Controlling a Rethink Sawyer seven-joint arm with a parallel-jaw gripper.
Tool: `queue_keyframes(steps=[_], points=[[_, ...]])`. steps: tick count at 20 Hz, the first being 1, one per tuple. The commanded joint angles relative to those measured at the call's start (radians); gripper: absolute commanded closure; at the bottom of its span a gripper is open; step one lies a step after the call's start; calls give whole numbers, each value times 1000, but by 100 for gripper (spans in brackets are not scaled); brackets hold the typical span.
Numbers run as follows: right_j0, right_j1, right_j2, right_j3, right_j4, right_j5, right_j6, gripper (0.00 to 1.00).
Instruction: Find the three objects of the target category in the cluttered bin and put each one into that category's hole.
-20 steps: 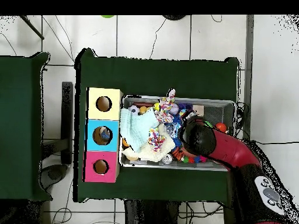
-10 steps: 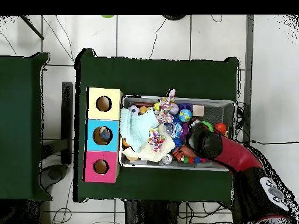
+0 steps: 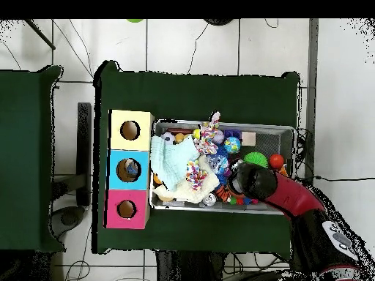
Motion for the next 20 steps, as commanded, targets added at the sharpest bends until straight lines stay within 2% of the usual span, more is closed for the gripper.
queue_keyframes(steps=[1, 5, 11, 14, 20], points=[[16, -7, 69, 21, 61, 232, 41, 0], [30, -32, 67, 18, 81, 296, 55, 0], [24, -9, 80, 12, 91, 274, 46, 0], [19, -22, 92, 28, 106, 272, 43, 0], [-6, -28, 163, 65, 170, 209, 44, 0]])
